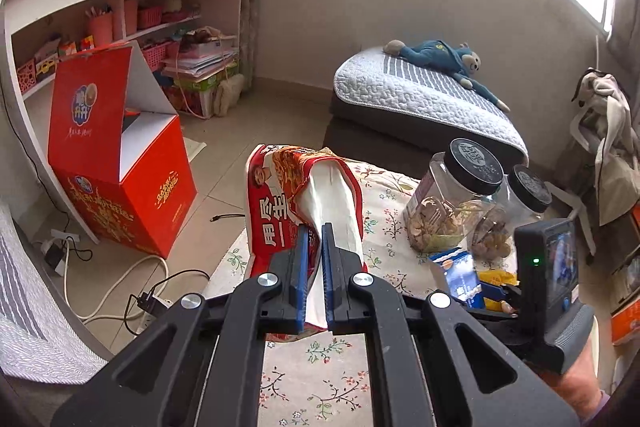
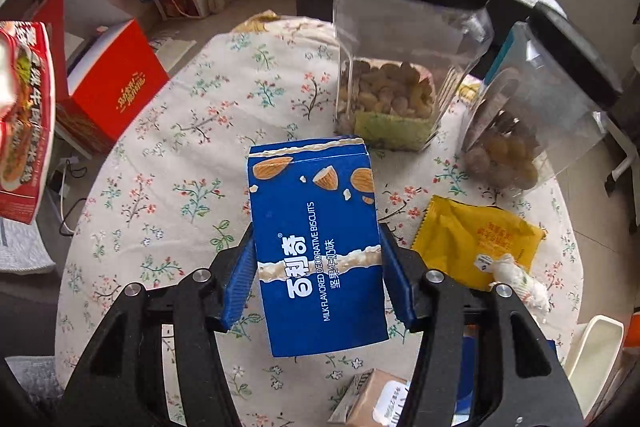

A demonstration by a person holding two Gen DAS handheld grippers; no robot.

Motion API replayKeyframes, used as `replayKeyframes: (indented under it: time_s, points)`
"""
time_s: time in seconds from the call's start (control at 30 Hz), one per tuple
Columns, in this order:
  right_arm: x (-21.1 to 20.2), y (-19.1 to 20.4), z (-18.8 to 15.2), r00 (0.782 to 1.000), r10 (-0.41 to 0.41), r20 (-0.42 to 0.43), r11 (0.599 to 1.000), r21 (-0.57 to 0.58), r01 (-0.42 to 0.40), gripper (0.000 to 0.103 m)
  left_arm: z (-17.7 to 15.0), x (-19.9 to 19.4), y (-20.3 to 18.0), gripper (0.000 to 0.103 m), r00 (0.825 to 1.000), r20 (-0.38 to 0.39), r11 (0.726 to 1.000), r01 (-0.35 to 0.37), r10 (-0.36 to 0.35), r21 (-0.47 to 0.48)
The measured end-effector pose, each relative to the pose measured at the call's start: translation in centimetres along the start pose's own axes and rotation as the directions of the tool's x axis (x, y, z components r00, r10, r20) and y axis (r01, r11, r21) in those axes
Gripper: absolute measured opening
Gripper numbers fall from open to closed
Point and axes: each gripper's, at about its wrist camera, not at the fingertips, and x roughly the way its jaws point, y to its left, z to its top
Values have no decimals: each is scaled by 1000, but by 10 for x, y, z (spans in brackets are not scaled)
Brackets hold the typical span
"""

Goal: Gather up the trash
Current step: 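Grasp the blue biscuit box with the right tool and lift it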

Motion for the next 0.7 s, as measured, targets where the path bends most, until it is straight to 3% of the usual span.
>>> replayKeyframes:
  time_s: [0.2,0.4,0.57,0.7]
  points:
    - [-68,-16,-14,986,-25,166,999,24,21,54,-7,-32,-3,6,999,36,999,35,-34,-40]
    - [-126,-39,-40,950,-32,311,998,66,12,54,-15,-59,-26,6,993,88,996,76,-73,-39]
    - [-152,-57,-60,905,-65,419,993,113,19,54,-18,-73,-53,6,987,122,995,100,-100,5]
    - [-159,-73,-64,897,-72,437,989,146,8,54,-18,-79,-71,6,982,135,991,130,-131,13]
